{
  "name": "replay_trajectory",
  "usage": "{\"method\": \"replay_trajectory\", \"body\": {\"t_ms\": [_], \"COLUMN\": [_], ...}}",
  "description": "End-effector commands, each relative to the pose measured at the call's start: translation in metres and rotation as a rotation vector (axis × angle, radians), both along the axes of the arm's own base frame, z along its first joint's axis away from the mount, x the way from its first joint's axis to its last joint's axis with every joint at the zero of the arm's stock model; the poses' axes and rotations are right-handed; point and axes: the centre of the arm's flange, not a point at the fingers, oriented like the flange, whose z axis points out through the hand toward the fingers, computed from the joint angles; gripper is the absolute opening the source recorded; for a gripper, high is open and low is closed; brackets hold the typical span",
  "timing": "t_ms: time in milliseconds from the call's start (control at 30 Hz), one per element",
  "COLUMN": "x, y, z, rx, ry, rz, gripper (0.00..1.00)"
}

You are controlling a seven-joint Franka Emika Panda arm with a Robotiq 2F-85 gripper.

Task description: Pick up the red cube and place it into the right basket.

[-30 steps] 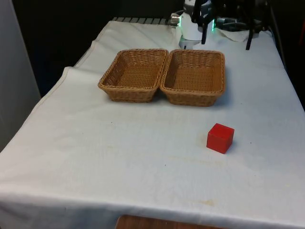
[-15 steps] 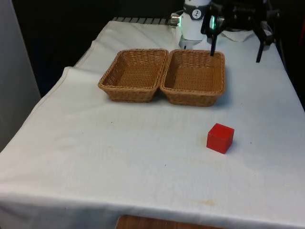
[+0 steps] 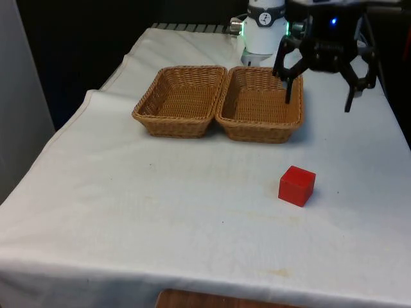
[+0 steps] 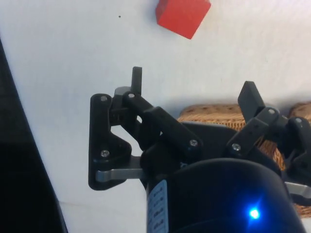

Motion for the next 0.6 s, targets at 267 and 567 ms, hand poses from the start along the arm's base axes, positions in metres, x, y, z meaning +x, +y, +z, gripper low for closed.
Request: {"method": "replay_trajectory", "body": {"t_ms": [267,567], "x": [0.005,0.006], "y": [0.000,0.001], "z": [-0.039,-0.065], "rx": [0.028,0.025], "ry": [-0.001,0.006], "rz": [-0.027,-0.055], "gripper": [1.00,1.00]}}
